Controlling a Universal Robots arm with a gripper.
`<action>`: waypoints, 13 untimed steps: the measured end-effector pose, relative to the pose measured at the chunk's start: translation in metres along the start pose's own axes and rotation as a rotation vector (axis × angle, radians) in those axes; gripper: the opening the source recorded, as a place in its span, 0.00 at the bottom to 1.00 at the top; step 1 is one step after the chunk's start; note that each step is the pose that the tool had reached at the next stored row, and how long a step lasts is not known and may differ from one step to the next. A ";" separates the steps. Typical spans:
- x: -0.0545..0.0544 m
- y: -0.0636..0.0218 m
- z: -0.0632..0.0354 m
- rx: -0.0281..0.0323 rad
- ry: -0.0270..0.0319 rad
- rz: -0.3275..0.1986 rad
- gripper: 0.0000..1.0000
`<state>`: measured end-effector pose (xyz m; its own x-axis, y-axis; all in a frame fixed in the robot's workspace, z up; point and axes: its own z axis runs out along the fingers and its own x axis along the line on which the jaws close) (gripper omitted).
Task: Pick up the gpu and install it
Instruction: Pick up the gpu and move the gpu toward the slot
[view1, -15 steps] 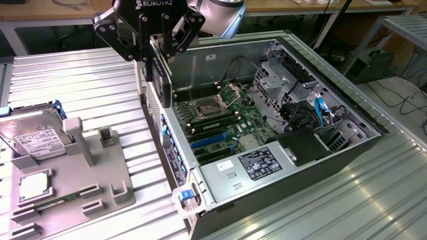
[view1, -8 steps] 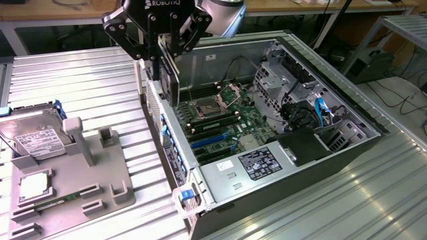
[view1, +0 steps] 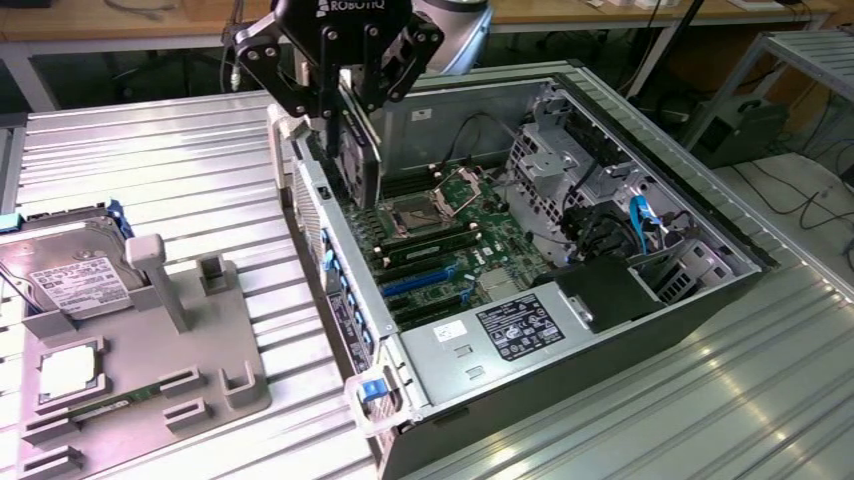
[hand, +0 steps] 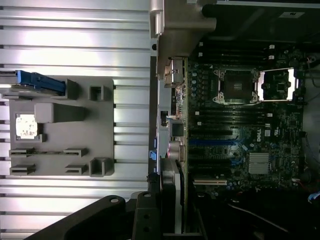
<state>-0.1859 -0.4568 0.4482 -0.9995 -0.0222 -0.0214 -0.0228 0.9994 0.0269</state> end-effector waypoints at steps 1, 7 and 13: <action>-0.002 0.0000 0.0001 0.0000 0.0000 0.000 0.29; -0.013 -0.0003 0.0003 0.0000 0.0000 0.000 0.29; -0.021 -0.0005 0.0005 0.0001 0.0000 0.000 0.29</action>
<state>-0.1647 -0.4568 0.4481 -0.9995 -0.0224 -0.0213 -0.0229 0.9994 0.0268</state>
